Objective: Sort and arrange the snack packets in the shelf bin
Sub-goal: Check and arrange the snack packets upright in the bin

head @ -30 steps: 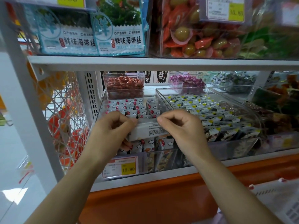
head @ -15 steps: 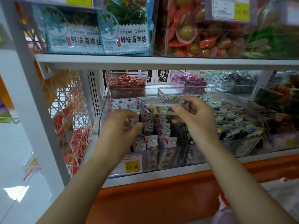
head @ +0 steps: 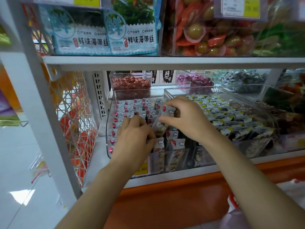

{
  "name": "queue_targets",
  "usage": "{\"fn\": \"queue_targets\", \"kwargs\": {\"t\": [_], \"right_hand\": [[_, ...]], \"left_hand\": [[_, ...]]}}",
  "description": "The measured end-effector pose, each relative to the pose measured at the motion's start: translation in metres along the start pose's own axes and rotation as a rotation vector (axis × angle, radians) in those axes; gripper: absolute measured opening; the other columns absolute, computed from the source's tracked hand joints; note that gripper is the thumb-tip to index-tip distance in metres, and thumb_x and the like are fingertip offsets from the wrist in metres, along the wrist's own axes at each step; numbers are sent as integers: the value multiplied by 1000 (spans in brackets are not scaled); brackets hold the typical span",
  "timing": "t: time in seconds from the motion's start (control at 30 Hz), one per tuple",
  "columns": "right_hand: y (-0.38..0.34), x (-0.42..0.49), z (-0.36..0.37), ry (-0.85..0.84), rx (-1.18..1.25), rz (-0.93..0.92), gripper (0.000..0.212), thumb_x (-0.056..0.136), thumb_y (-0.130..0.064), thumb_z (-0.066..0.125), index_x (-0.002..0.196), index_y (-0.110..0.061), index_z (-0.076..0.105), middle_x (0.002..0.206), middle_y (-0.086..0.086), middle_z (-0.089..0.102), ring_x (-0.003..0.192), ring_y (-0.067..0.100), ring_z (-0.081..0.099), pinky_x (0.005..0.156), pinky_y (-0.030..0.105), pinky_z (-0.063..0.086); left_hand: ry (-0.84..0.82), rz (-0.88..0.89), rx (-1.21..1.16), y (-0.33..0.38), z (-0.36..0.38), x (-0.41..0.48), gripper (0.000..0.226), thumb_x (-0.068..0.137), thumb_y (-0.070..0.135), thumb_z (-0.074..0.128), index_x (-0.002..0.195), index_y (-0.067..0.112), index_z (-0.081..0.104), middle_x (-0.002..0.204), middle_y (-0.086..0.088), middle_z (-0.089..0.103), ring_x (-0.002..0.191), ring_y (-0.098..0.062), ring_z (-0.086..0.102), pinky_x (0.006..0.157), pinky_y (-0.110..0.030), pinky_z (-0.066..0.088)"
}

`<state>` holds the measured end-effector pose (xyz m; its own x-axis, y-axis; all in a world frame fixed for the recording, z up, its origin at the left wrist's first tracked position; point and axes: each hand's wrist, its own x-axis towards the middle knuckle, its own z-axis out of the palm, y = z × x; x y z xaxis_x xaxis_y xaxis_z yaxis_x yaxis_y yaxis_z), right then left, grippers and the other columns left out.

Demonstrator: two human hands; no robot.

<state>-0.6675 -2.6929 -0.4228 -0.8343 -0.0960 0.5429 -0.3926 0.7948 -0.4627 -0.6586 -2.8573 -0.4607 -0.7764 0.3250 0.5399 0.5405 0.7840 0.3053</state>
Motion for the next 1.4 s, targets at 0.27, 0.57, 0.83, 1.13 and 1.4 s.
{"fn": "queue_targets", "kwargs": {"t": [0.27, 0.57, 0.83, 1.13, 1.4], "right_hand": [[-7, -3, 19, -181, -206, -31, 30, 79, -36, 69, 105, -21, 65, 90, -4, 61, 97, 19, 55, 79, 34, 43], [-1, -4, 15, -323, -243, -121, 30, 91, -9, 46, 109, -25, 64, 101, 1, 60, 104, 18, 48, 83, 30, 34], [1, 18, 18, -183, -136, -73, 27, 90, -2, 47, 102, -18, 64, 86, -5, 63, 94, 16, 52, 78, 31, 44], [3, 23, 25, -216, -450, -165, 10, 82, -33, 67, 86, -24, 68, 90, -10, 53, 101, 15, 41, 77, 27, 26], [-11, 1, 1, -128, 40, -48, 8, 92, -16, 55, 88, -10, 57, 83, -2, 58, 76, 13, 55, 68, 25, 43]], "left_hand": [[3, 71, 107, -2, -5, -1, 14, 84, 29, 64, 91, 18, 71, 107, 3, 50, 106, -19, 34, 87, -28, 27], [-95, -73, -156, -9, -22, 4, 15, 75, 32, 72, 75, 36, 58, 99, 10, 44, 101, -11, 33, 78, -19, 19], [-91, -121, -171, -13, -22, 5, 12, 81, 25, 68, 80, 33, 58, 104, 6, 47, 112, -18, 39, 83, -21, 24], [-72, -170, -226, -16, -18, 9, 15, 85, 21, 65, 100, 23, 63, 110, 4, 48, 114, -16, 42, 84, -15, 28], [8, -225, -364, -17, -19, 8, 21, 87, 17, 63, 106, 25, 62, 110, 6, 49, 87, 2, 45, 62, 0, 35]]}}
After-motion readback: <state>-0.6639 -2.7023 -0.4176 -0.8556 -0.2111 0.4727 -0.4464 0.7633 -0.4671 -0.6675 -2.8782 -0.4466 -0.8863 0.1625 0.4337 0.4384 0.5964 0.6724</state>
